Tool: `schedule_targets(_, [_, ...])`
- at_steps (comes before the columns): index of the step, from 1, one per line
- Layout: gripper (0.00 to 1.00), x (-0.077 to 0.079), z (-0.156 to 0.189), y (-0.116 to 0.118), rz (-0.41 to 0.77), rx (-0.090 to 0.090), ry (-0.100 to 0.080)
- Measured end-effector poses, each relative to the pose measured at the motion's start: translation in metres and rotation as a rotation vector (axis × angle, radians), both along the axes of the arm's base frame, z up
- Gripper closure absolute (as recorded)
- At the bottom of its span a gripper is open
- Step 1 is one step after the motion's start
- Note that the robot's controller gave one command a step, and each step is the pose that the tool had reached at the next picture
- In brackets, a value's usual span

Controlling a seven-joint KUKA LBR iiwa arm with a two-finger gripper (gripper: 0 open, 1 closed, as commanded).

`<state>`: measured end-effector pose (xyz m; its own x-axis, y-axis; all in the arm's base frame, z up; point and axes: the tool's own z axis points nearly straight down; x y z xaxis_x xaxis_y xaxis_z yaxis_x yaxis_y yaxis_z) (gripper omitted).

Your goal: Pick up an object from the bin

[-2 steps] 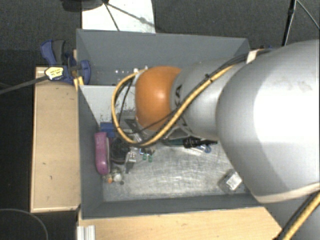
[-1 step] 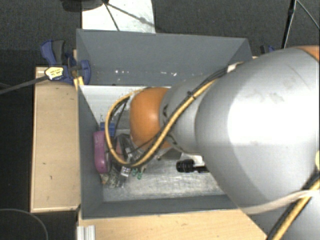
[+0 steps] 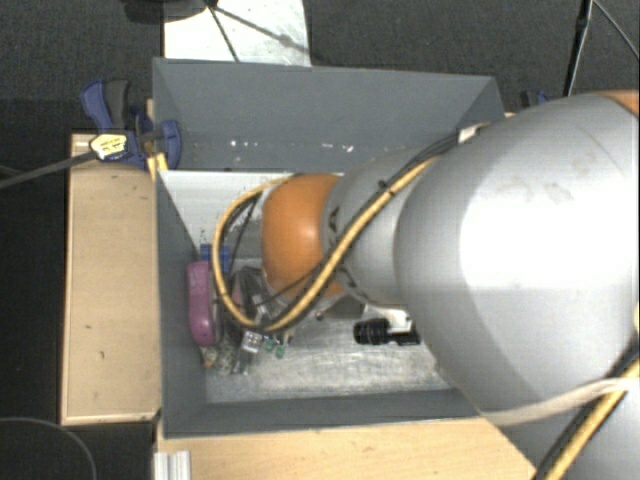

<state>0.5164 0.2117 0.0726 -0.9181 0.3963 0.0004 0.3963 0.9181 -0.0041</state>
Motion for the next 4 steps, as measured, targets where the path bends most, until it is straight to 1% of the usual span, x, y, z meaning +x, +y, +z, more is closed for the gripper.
schedule_targets(1, [1.0, 0.001, 0.001, -0.002, -0.002, -0.002, -0.002])
schedule_targets(2, [1.0, 0.001, 0.002, -0.004, -0.007, 0.001, -0.001])
schedule_targets(3, [1.0, 0.003, 0.067, -0.004, -0.005, 0.006, -0.007])
schedule_targets(4, [1.0, 0.005, 0.119, -0.003, -0.002, 0.006, -0.007])
